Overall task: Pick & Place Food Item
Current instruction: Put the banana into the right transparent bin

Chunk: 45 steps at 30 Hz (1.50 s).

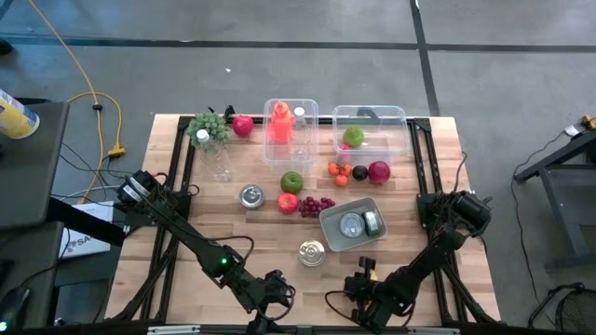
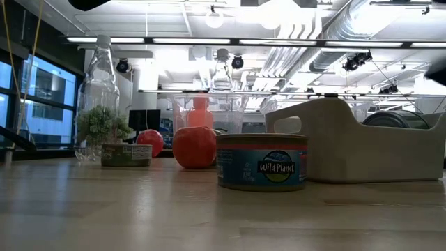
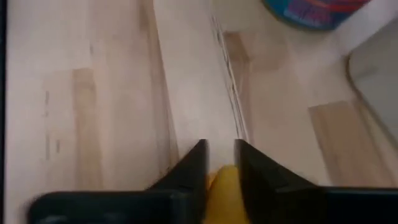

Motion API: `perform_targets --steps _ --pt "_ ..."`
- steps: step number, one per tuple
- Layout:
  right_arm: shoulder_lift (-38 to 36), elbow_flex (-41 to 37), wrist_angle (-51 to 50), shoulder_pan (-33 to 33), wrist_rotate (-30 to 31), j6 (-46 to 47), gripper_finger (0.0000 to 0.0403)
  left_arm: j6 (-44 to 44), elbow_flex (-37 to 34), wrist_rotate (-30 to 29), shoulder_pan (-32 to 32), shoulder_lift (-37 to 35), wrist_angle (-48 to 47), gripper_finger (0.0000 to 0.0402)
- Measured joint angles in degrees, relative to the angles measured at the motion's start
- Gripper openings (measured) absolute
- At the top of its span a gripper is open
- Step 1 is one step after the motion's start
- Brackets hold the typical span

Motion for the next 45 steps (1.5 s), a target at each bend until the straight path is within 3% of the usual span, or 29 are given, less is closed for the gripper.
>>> perform_targets --steps 6,20,32,35,45 --pt "0.0 6.5 -10.0 -1.4 -0.8 -2.6 0.0002 0.2 0.0 -0.1 0.0 0.0 0.0 0.0342" --pt "-0.1 15.0 -19.2 -2.3 0.0 -10.3 0.0001 -0.7 0.0 -0.1 0.0 0.0 0.0 0.0342" --pt "-0.3 28.8 -47.7 -7.7 0.6 -15.3 0.0002 -0.8 0.0 -0.5 0.0 0.0 0.1 0.0342" --pt "-2.2 31.7 -52.1 -10.3 2.9 -18.3 0.0002 -0.8 0.0 -1.4 0.0 0.0 0.2 0.0342" --pt "-13.7 32.3 -52.1 -19.9 5.8 -26.4 0.0002 -1.1 0.0 -1.5 -0.2 0.0 0.5 0.0342"
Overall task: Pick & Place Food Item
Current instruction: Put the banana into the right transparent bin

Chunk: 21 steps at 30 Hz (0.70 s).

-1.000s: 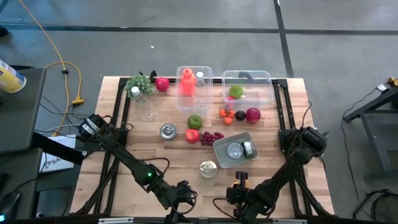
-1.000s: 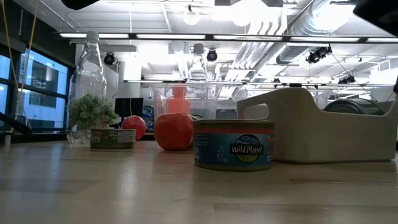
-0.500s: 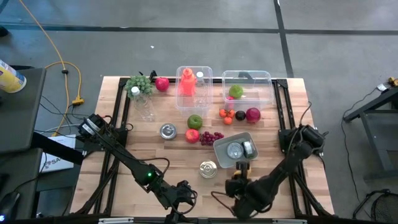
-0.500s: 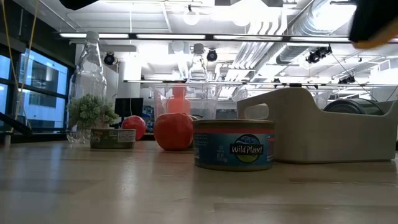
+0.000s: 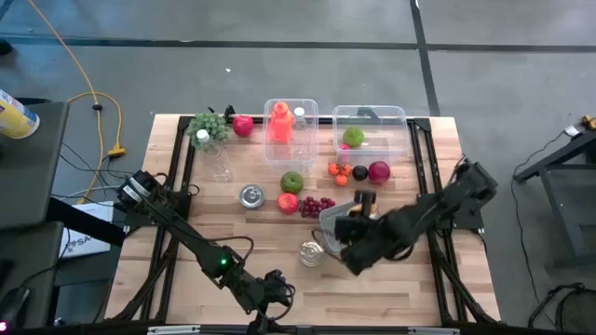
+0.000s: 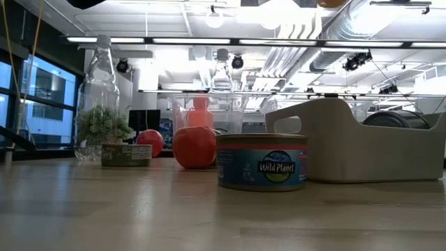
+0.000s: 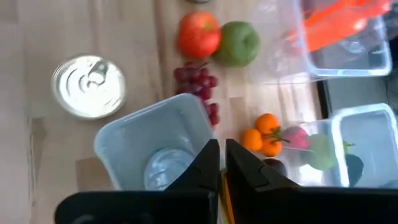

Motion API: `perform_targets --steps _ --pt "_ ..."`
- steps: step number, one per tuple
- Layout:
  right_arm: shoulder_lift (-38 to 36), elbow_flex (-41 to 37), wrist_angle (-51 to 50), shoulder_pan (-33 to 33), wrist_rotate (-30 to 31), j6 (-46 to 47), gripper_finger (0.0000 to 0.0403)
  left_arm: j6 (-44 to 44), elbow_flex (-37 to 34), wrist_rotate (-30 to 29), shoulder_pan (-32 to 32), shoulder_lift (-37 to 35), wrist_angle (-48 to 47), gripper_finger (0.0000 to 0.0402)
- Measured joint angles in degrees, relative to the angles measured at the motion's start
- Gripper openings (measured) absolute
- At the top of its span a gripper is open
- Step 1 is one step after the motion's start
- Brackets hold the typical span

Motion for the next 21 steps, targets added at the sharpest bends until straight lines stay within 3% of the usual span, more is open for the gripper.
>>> perform_targets --steps 10,13,21 --pt "-11.1 -4.8 3.4 -11.3 -1.4 -4.1 0.0002 -1.5 0.0 -0.9 -0.5 0.0 0.4 0.0342" --pt "-15.3 -10.9 11.5 -15.5 -2.4 -9.5 0.0002 0.3 0.0 -2.3 -0.9 0.0 0.4 0.0342" --pt "-28.1 -27.4 35.8 -33.0 -15.8 -19.2 0.0002 -0.1 0.0 -3.2 -1.0 0.0 0.6 0.0342"
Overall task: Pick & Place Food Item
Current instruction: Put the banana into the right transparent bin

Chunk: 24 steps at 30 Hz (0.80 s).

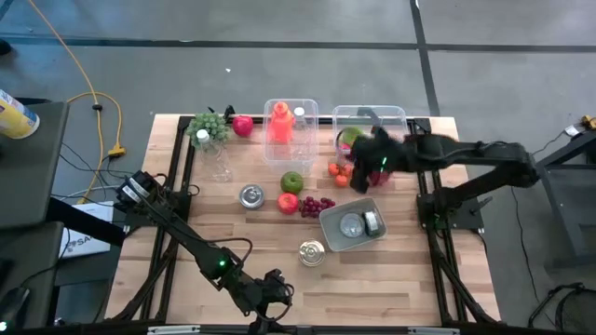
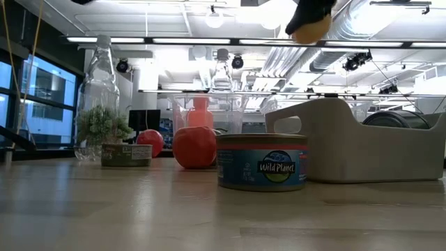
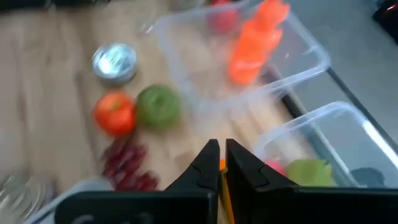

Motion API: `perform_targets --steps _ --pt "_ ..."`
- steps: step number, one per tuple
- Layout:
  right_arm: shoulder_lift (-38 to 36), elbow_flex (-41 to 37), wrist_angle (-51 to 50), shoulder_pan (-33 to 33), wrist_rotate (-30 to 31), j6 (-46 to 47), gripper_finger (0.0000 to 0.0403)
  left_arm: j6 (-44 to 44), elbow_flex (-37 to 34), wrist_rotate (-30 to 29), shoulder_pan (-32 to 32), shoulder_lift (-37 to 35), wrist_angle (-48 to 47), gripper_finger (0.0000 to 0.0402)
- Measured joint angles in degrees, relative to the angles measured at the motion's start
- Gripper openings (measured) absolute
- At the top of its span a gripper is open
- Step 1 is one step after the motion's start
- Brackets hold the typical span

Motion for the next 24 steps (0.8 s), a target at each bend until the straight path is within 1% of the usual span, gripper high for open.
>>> perform_targets --steps 3,5,8,10,14,19,21,24 --pt "-3.2 -4.8 7.4 -6.1 -4.6 -3.5 0.0002 -0.1 0.0 0.0 -0.6 0.0 0.3 0.0342" --pt "-4.3 -7.3 11.6 -10.1 -8.8 -5.9 0.0002 -0.1 0.0 -1.3 -0.7 0.0 0.8 0.0342" --pt "-4.5 -11.0 18.2 -15.2 -14.5 -8.7 0.0002 -0.1 0.0 -4.3 -1.1 0.0 1.1 0.0342" --pt "-4.0 -13.0 22.0 -18.3 -16.9 -9.7 0.0002 -0.1 0.0 -5.9 -1.1 0.0 1.7 0.0342" --pt "-2.4 -15.9 25.5 -23.0 -17.5 -9.2 0.0002 -0.2 0.0 -7.4 -1.0 0.0 1.9 0.0342" --pt "-1.8 -17.7 25.2 -26.4 -15.5 -9.2 0.0004 -2.0 0.0 -9.0 -1.0 0.0 2.0 0.0342" --pt "-1.8 -17.8 25.5 -26.8 -15.7 -9.1 0.0010 -2.5 0.0 -9.0 -1.0 0.0 2.0 0.0342" --pt "-1.8 -17.8 25.4 -26.7 -16.0 -8.9 0.0034 -2.9 0.0 -9.0 -1.0 0.0 2.0 0.0342"
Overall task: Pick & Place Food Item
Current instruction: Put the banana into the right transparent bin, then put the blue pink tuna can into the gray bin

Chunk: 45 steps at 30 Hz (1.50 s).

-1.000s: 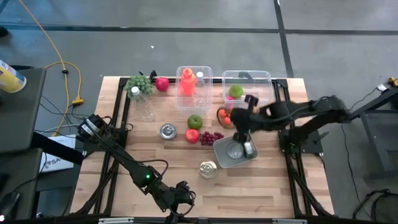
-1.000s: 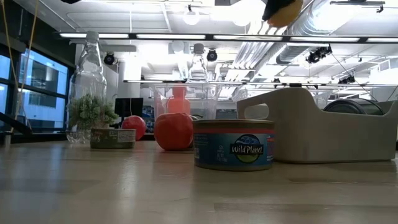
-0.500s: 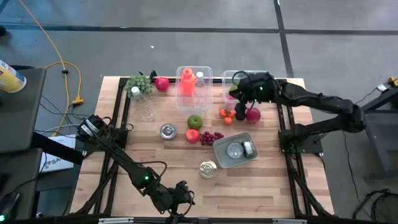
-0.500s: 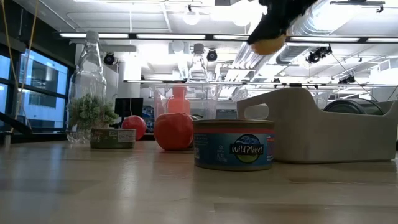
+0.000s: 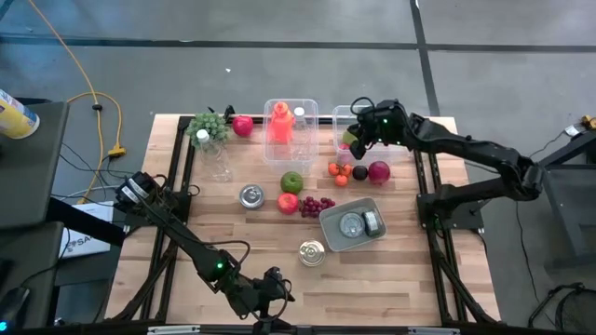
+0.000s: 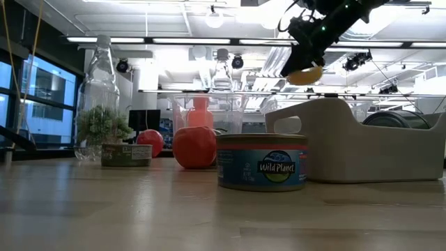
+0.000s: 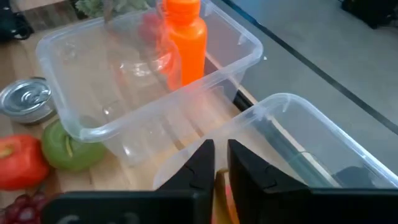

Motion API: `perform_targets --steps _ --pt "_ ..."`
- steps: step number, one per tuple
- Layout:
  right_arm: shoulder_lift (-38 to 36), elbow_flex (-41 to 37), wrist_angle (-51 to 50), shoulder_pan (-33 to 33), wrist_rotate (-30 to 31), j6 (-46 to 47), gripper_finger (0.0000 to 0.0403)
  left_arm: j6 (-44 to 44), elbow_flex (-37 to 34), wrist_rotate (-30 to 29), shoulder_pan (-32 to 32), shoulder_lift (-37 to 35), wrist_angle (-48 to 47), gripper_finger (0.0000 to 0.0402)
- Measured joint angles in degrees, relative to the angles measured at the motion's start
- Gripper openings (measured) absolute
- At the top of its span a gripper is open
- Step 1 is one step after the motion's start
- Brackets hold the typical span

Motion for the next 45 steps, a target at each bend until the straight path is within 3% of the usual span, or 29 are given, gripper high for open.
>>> perform_targets --steps 3,8,14,24,30,33,39,42,45 --pt "0.0 0.0 0.1 0.0 1.0 0.0 0.0072 -0.2 0.0 0.0 0.0 0.0 0.0 0.0342" --pt "0.0 0.0 1.3 0.4 9.2 0.0 0.0152 -0.2 0.0 0.0 -0.1 0.0 0.0 0.0342" --pt "0.0 0.0 4.1 2.7 5.9 0.1 0.0228 -0.2 0.0 0.0 -0.5 0.0 -0.1 0.0342" --pt "-2.1 0.0 17.9 14.7 -12.3 -3.3 0.0238 1.9 0.0 0.0 0.0 0.0 -0.1 0.0342" --pt "-5.2 0.0 27.9 28.9 -12.8 -8.8 0.0235 5.8 0.0 0.1 0.0 0.0 -0.4 0.0342" --pt "-5.8 0.0 31.7 37.8 -6.5 -15.1 0.0235 7.3 0.0 0.1 0.0 0.0 -0.4 0.0342" --pt "-4.9 0.0 33.3 55.4 13.3 -26.4 0.0235 7.6 0.0 0.1 0.0 0.0 -0.7 0.0342" --pt "-3.2 0.0 31.4 62.5 21.1 -26.0 0.0235 9.2 0.0 0.1 0.0 0.0 -1.4 0.0342" --pt "-0.8 0.0 26.1 68.4 25.0 -18.7 0.0235 10.6 0.0 0.1 0.0 0.0 -1.6 0.0342"
